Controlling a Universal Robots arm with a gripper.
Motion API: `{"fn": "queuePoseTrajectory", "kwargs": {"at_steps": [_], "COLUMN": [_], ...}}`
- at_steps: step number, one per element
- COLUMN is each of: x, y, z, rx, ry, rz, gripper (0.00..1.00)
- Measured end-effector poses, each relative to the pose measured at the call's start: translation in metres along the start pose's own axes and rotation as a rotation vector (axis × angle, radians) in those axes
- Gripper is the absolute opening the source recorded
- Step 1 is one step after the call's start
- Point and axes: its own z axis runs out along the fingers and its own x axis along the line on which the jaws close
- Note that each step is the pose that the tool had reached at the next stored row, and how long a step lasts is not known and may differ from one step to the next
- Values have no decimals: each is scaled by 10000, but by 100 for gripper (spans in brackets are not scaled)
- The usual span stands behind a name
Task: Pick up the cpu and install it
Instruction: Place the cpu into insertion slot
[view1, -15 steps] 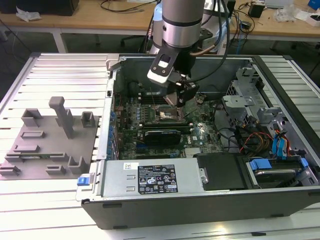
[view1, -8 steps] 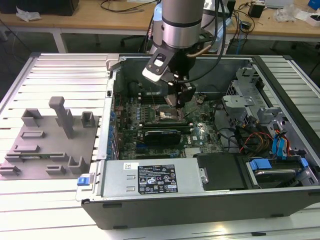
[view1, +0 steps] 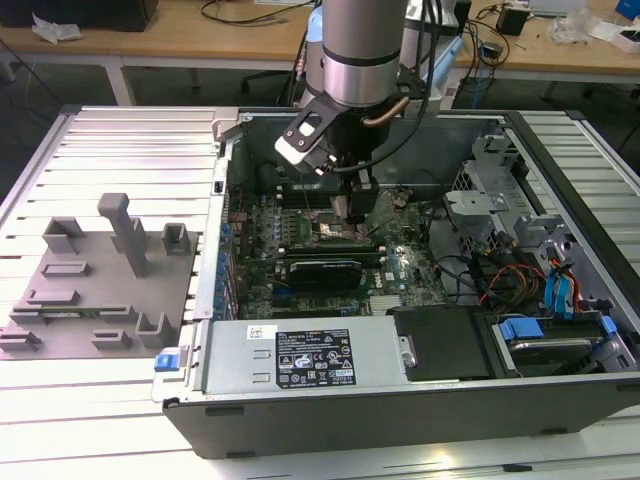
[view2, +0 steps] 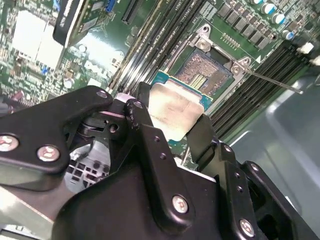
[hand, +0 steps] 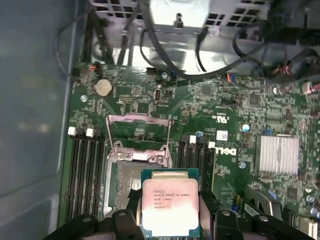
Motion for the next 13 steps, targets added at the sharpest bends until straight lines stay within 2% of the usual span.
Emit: {"fn": "queuePoseTrajectory", "kwargs": {"at_steps": [5,7,13], "x": [72,104,121], "y": [-1,-3,-10], "z": [69,130,234], "rx": [29,57,99], "ry": [-3,1,-14], "rz": [42,42,295], "gripper": [55,55,55]}}
